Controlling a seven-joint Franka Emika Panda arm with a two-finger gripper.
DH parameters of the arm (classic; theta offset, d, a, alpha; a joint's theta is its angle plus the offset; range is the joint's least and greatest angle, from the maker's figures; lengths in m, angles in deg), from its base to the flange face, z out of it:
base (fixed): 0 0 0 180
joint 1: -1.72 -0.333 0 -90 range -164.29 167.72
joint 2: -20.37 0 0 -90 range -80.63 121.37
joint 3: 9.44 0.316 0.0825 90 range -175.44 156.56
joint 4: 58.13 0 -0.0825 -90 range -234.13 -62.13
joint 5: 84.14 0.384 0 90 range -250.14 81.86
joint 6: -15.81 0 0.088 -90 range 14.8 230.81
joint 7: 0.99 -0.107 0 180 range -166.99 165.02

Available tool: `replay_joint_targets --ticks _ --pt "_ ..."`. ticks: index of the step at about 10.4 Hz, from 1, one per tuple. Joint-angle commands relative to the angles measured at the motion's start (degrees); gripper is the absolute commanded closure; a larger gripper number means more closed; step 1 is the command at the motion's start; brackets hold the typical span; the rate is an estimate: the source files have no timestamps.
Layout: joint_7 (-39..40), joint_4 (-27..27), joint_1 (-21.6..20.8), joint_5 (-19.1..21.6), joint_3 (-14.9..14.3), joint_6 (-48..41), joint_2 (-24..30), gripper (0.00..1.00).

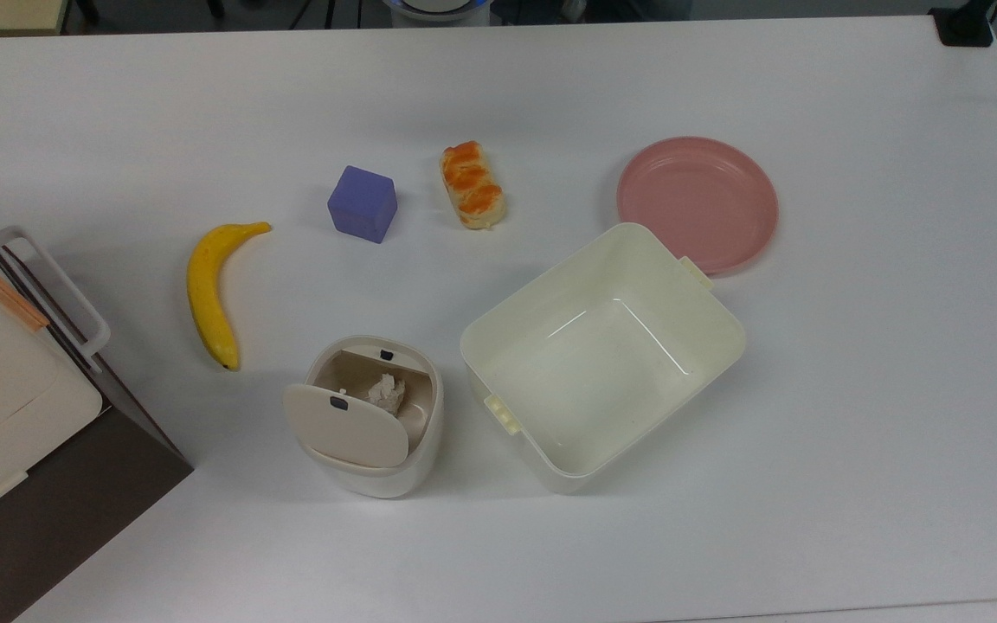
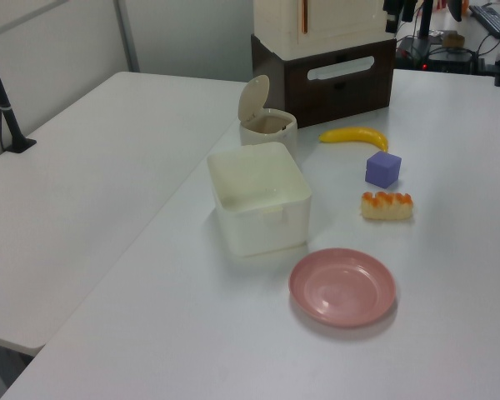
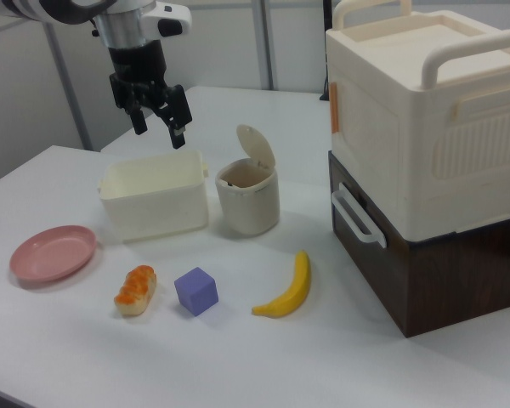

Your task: Close the trash can

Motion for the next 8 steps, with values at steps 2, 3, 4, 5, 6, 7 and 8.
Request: replay_joint_targets --ticks 2,3,4,5,6,7,8 --pt "0.9 -1.58 -0.78 -1.33 -0.4 -0.54 1.16 0.0" --pt "1.42 -1.58 -0.79 -1.94 -0.4 -0.1 1.07 0.07" --pt "2.82 -1.58 -0.7 -2.21 -0.31 0.34 0.72 0.18" --pt "5.18 -1.24 -0.7 -2.21 -0.31 0.25 -0.24 0.38" --pt "6.77 -1.23 -0.78 -2.21 -0.4 0.08 -0.6 0.8" --pt "6.79 -1.23 -1.48 -2.21 -0.31 0.17 -1.12 1.0" --pt "6.96 -0.97 -2.45 -2.3 -0.31 0.17 -2.26 1.0"
